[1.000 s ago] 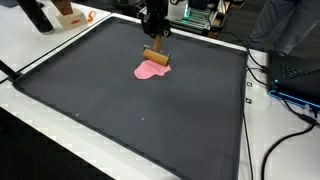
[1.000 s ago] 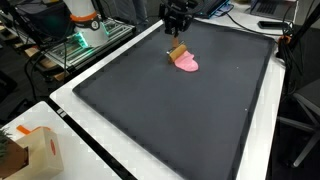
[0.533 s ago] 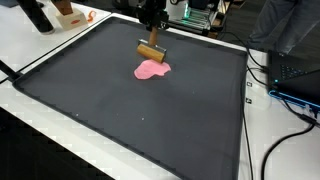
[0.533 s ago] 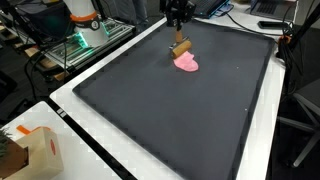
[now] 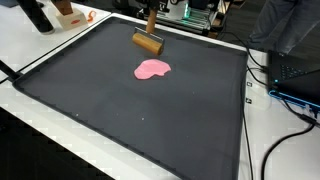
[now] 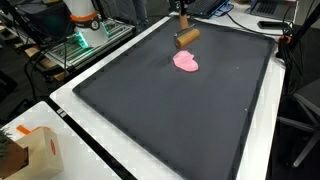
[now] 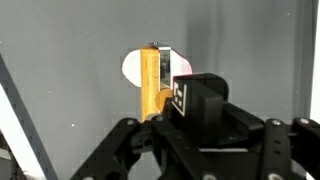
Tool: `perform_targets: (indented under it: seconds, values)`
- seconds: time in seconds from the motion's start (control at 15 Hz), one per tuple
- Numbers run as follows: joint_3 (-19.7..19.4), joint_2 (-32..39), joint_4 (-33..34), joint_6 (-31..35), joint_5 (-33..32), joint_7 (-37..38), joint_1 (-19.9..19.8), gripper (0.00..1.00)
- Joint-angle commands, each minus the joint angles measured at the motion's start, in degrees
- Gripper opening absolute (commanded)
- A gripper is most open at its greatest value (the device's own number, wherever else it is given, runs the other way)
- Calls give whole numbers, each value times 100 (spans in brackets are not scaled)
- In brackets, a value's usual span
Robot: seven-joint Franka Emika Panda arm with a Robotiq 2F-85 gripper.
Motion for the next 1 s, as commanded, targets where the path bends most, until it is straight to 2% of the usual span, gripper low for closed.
perform_targets:
  seconds: [0.0, 0.53, 0.6, 0.93]
  values:
    - [-96, -82, 25, -54, 15, 110, 126, 50]
    - [-98, -190, 17, -97, 38, 229, 166, 50]
    - [-98, -189, 17, -97, 38, 230, 166, 25]
    - [-542, -109, 336, -739, 1361, -509, 48, 25]
